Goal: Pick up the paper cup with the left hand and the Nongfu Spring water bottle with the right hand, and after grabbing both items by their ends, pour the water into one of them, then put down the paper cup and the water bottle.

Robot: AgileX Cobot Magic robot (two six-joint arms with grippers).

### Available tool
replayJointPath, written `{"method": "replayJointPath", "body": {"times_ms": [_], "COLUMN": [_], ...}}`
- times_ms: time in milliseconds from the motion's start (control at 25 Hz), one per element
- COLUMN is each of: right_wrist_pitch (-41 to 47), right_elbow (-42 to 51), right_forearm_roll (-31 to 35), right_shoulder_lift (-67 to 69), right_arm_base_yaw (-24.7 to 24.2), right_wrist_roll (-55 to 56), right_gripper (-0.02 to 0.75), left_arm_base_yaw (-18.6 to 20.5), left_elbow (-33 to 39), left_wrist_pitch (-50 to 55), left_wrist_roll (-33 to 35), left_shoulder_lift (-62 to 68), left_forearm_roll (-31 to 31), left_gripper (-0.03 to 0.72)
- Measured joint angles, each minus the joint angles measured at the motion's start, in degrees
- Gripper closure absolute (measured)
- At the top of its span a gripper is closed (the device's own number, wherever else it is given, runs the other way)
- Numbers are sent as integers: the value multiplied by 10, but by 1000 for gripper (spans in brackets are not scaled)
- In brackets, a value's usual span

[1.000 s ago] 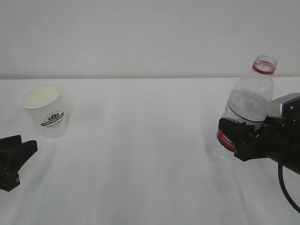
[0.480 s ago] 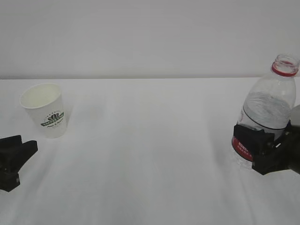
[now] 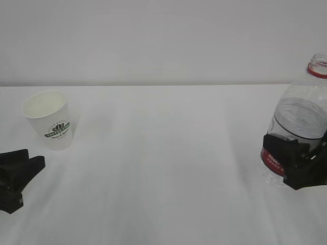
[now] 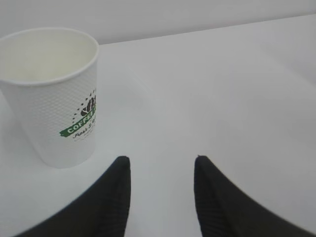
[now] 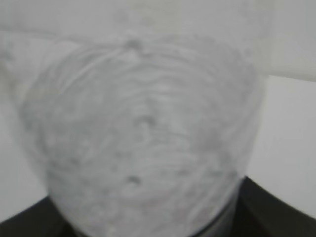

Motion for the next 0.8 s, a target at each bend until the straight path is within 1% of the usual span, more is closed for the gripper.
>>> {"method": "replayJointPath", "body": {"times_ms": [240, 360, 440, 600, 680, 800], "right_wrist_pitch": [8, 8, 8, 8, 8, 8], "right_elbow": [1, 2, 2, 2, 2, 2], "right_forearm_roll": [-6, -19, -23, -23, -23, -23], "right_shoulder_lift": [0, 0, 0, 0, 0, 0], "right_arm_base_yaw": [0, 0, 0, 0, 0, 0], "right_wrist_roll": [2, 2, 2, 3, 3, 3], "right_gripper": [288, 288, 288, 288, 288, 288], "left_arm_base_yaw": [0, 0, 0, 0, 0, 0], "left_elbow": [0, 0, 0, 0, 0, 0], "left_wrist_pitch": [0, 0, 0, 0, 0, -1], "left_wrist_roll": [0, 0, 0, 0, 0, 0], "left_shoulder_lift": [0, 0, 0, 0, 1, 12], "left_forearm_roll": [0, -11, -28, -85, -125, -157], "left_gripper": [371, 342, 284, 123, 81, 59]}}
